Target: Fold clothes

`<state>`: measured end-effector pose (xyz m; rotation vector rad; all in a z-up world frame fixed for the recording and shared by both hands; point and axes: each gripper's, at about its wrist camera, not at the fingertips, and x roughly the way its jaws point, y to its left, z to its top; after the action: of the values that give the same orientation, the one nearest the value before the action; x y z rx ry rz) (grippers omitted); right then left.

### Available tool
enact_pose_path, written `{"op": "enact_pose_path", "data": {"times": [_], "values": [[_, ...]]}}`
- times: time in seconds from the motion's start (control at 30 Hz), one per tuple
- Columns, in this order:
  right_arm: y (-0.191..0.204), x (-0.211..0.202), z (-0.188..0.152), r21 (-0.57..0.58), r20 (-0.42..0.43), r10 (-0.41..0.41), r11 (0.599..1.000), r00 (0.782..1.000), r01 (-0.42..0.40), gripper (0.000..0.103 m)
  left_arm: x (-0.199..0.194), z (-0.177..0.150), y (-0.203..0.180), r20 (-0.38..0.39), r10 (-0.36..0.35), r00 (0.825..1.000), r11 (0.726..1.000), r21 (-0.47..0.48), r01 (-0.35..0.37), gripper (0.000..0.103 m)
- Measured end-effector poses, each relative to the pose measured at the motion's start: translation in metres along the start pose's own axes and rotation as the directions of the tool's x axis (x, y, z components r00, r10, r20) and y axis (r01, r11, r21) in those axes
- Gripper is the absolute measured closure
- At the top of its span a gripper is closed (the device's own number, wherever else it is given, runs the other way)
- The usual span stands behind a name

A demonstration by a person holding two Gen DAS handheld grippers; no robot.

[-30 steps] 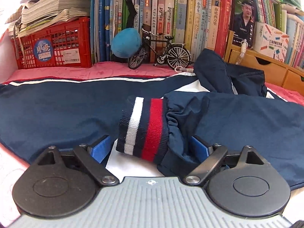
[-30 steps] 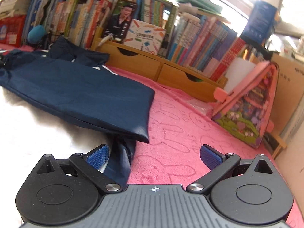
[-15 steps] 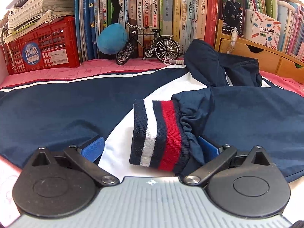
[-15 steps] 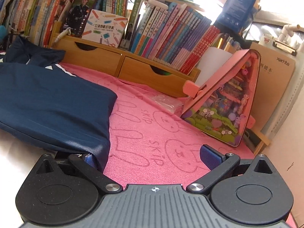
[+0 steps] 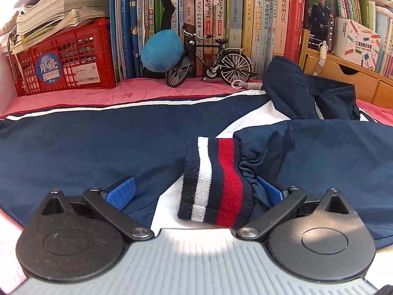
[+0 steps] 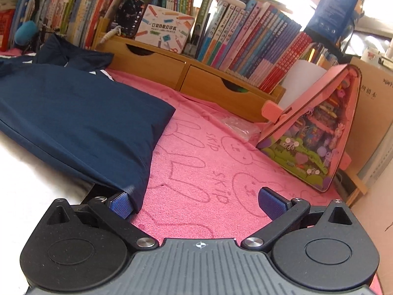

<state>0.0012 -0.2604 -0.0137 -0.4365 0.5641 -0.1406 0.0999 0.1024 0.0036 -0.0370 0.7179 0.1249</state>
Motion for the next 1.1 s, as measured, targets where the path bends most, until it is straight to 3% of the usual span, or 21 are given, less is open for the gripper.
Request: {"op": "enact_pose_path", "data": {"times": [0.03, 0.1, 0.17, 0.23, 0.33, 0.43, 0.6, 0.7, 0.77, 0.8, 0.87, 0.97, 1.1], "values": [[0.007, -0.002, 0.002, -0.027, 0.01, -0.029, 0.999, 1.0, 0.03, 0.001, 0.0, 0.0, 0.001, -0.001, -0.004, 1.0, 1.0, -0.004, 0.004, 0.0], [0.018, -0.012, 0.006, -0.057, 0.06, -0.002, 0.998, 0.998, 0.005, 0.002, 0.0, 0.0, 0.001, -0.002, -0.005, 1.0, 1.0, -0.004, 0.005, 0.0], [0.031, -0.019, 0.012, -0.098, 0.088, 0.096, 0.991, 0.992, -0.087, 0.002, 0.0, 0.0, 0.001, -0.002, -0.004, 1.0, 1.0, -0.003, 0.004, 0.0], [0.044, -0.018, 0.015, -0.156, 0.094, 0.071, 0.986, 0.993, -0.056, 0.002, 0.001, 0.0, 0.001, -0.003, -0.006, 1.0, 1.0, -0.004, 0.006, 0.0], [0.036, 0.003, 0.008, -0.183, 0.104, -0.145, 0.97, 0.984, 0.162, 0.0, 0.0, 0.0, 0.0, 0.0, -0.034, 0.999, 0.999, 0.003, 0.034, 0.0], [-0.01, 0.019, 0.009, 0.006, -0.016, -0.021, 1.0, 1.0, 0.021, 0.001, -0.001, 0.001, -0.007, 0.0, -0.056, 0.998, 0.997, 0.048, 0.056, 0.0], [0.021, 0.005, 0.012, -0.182, 0.023, -0.107, 0.977, 0.994, 0.11, 0.001, -0.001, 0.002, -0.006, -0.004, -0.058, 0.998, 0.998, 0.038, 0.058, 0.0], [0.024, -0.024, 0.023, -0.2, 0.023, -0.002, 0.98, 1.0, 0.007, 0.001, 0.0, 0.002, -0.006, -0.004, -0.058, 0.998, 0.998, 0.038, 0.058, 0.0], [0.018, -0.048, 0.037, -0.137, 0.024, 0.16, 0.978, 0.987, -0.155, 0.0, 0.0, 0.002, -0.006, -0.004, -0.059, 0.998, 0.998, 0.038, 0.059, 0.0], [0.017, -0.057, 0.044, -0.093, 0.034, 0.24, 0.967, 0.97, -0.236, 0.0, 0.0, 0.002, -0.006, -0.005, -0.059, 0.998, 0.998, 0.038, 0.059, 0.0], [0.02, -0.067, 0.061, 0.027, 0.063, 0.422, 0.905, 0.904, -0.424, 0.0, 0.0, 0.002, -0.006, -0.005, -0.059, 0.998, 0.998, 0.038, 0.059, 0.0], [0.049, -0.055, 0.088, 0.128, 0.08, 0.546, 0.824, 0.834, -0.552, 0.0, 0.0, 0.002, -0.006, -0.005, -0.059, 0.998, 0.998, 0.037, 0.059, 0.0], [0.097, -0.024, 0.119, 0.177, 0.067, 0.504, 0.843, 0.861, -0.508, 0.0, 0.0, 0.002, -0.006, -0.006, -0.059, 0.998, 0.998, 0.037, 0.059, 0.0]]}}
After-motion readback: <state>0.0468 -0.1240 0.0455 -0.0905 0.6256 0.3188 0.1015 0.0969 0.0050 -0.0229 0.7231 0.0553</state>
